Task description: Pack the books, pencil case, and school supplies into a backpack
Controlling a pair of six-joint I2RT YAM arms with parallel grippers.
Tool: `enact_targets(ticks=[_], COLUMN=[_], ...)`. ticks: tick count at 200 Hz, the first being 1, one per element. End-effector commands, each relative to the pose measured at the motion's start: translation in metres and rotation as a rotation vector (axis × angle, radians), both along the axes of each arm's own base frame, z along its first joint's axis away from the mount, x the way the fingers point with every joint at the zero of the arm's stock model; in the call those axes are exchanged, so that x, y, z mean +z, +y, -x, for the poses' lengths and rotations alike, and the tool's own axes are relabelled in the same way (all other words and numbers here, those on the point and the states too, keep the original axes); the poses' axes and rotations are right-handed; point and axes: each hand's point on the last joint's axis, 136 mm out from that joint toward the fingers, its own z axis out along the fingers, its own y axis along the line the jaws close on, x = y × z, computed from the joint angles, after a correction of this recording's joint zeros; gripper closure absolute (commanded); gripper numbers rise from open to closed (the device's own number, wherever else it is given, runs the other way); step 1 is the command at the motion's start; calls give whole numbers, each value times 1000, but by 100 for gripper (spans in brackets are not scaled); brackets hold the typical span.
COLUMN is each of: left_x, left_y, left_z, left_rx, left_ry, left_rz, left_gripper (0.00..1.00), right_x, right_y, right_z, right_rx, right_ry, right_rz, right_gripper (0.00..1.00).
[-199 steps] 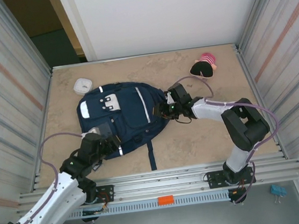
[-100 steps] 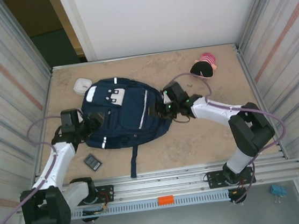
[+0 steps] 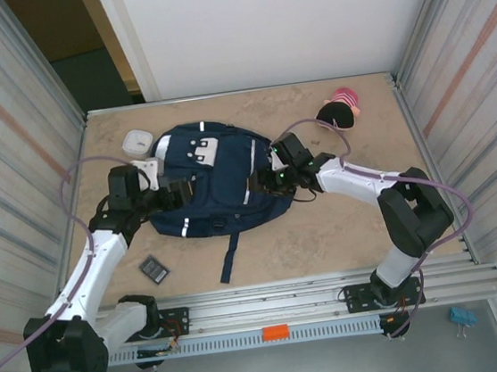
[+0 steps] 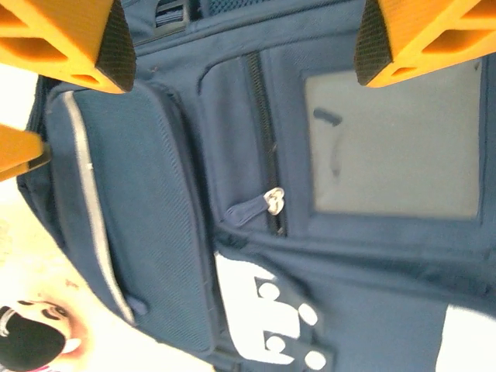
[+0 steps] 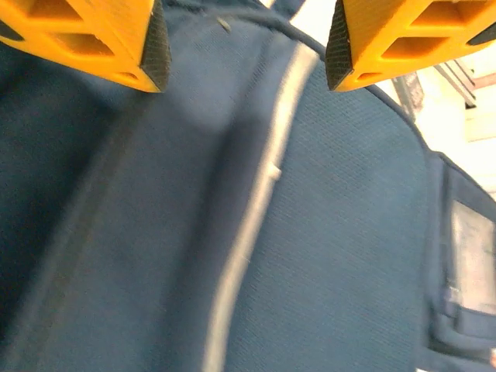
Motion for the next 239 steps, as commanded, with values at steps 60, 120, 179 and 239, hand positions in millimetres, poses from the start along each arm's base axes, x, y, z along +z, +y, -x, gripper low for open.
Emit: enact_targets(ticks=[60,120,179,239], left_x=[18,9,-15,-25], left_y=[-28,-82,-122,-141], left_z=[-5,-14,-8,24], left_rx=[-164,-406,-622,-761], left_ry=[-110,-114,-55,-140], left_rz=[-70,-64,-53,-162], left_gripper=[30,30,32,32], right_x=[8,17,1,-22], right_y=[-35,-34,-33,-27], right_z=[-14,-30,-40,-3], right_rx=[-113,-144,-146,-89], right_ry=[0,-23,-9,39], right_rz=[-28,-70,-72,-60], right_gripper=[41,41,42,41])
